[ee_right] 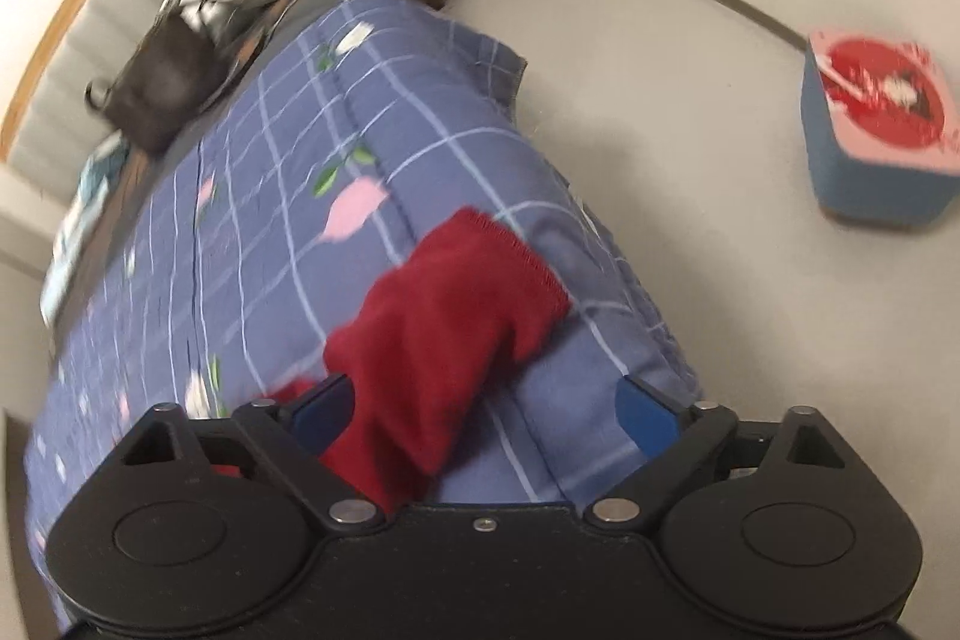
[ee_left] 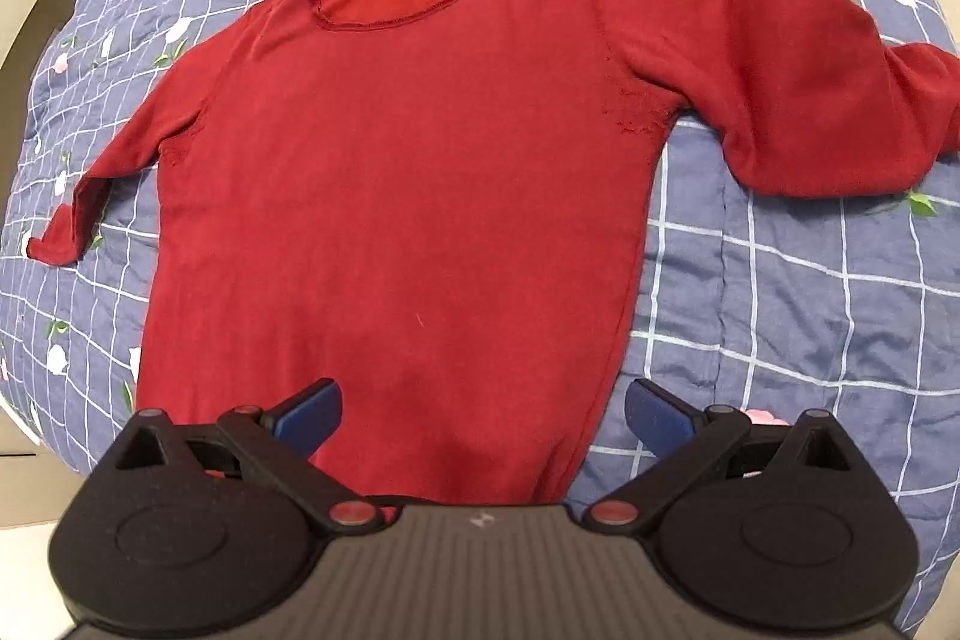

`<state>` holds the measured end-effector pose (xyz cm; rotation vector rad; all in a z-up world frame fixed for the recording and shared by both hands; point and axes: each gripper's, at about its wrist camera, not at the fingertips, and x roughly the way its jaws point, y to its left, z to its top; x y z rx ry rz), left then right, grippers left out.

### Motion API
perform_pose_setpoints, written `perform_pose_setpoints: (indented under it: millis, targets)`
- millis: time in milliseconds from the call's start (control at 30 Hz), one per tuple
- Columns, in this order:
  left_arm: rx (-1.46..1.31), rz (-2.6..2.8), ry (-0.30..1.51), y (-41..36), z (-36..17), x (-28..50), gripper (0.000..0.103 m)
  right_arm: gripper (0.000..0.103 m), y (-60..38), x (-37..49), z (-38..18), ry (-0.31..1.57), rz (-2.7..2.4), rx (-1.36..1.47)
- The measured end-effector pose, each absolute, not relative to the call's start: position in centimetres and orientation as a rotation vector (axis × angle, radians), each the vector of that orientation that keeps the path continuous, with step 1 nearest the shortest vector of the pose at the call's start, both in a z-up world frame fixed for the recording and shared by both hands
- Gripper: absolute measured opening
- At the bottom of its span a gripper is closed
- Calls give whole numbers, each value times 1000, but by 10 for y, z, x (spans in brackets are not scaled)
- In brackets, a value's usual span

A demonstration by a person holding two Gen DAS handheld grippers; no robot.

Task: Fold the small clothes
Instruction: 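Move the right tool toward the cuff of the sleeve nearest it, then close the right tool on the sleeve cuff and lift it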

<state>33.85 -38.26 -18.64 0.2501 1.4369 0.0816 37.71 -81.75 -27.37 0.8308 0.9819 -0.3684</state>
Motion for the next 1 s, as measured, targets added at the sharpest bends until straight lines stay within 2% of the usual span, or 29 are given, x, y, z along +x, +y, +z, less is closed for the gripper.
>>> perform_pose_setpoints:
  millis: [67,133,167,233,300,367,700,1000]
  targets:
    - [235,91,1440,-380,-185,340,103,85,-825,380,-282,961,-393,883]
    - [224,101,1440,-376,-183,341,103,74,-832,381,-293,938,-439,949]
    - [223,105,1439,-375,-182,342,103,63,-836,381,-298,927,-467,987]
    - [226,115,1434,-372,-180,343,103,50,-842,379,-305,904,-511,1039]
    - [226,121,1429,-370,-178,343,103,27,-843,382,-306,905,-529,1032]
    - [221,128,1424,-369,-176,342,103,10,-839,387,-300,925,-511,964]
    - [192,116,1389,-372,-155,335,103,7,-867,341,-233,801,-605,920]
    - [207,93,1375,-372,-140,323,103,7,-883,317,-239,874,-639,929]
